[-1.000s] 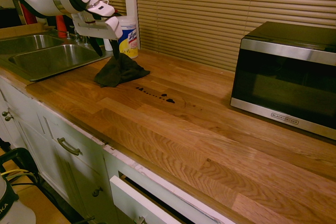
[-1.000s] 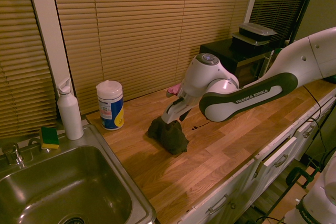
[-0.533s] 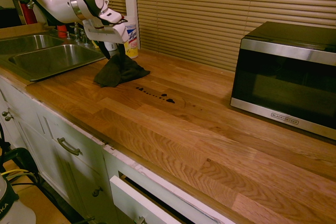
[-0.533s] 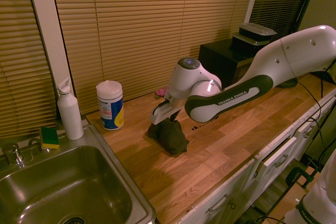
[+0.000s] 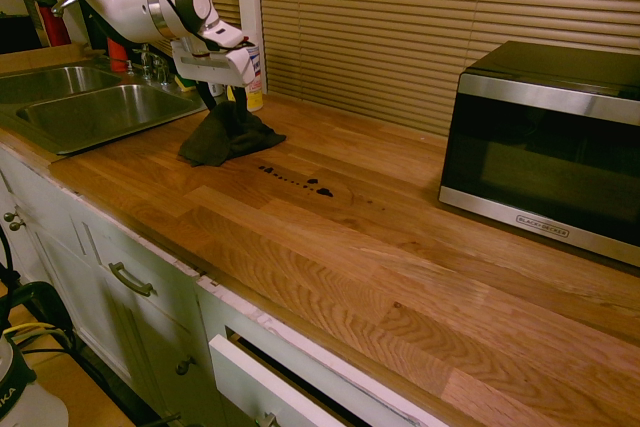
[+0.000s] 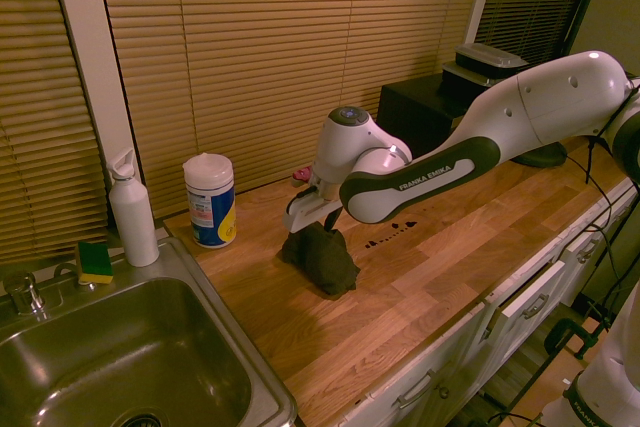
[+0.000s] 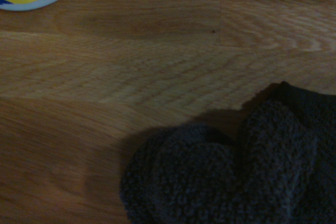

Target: Clear the spill

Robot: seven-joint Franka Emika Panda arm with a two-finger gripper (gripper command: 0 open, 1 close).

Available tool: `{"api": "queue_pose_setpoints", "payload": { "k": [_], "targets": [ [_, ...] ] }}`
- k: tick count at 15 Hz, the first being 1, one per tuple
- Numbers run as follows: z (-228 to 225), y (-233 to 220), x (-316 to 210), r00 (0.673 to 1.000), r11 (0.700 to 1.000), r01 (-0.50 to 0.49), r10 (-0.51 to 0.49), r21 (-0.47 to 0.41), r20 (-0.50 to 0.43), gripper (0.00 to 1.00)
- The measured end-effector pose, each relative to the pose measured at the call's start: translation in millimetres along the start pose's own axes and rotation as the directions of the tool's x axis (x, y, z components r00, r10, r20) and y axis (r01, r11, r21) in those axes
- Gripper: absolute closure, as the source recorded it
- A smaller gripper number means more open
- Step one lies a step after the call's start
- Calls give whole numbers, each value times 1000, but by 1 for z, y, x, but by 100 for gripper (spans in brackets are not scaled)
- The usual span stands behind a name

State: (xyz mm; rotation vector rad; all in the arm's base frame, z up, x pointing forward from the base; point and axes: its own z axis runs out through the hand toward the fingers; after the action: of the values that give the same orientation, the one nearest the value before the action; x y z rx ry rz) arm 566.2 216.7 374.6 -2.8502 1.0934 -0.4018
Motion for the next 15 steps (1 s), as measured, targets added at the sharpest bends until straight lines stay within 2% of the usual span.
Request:
{"api": "queue_pose_setpoints", "payload": {
  "k": [15],
  "targets": [
    [4, 10, 17, 997, 1000, -3, 5, -30, 72, 100]
  ]
}}
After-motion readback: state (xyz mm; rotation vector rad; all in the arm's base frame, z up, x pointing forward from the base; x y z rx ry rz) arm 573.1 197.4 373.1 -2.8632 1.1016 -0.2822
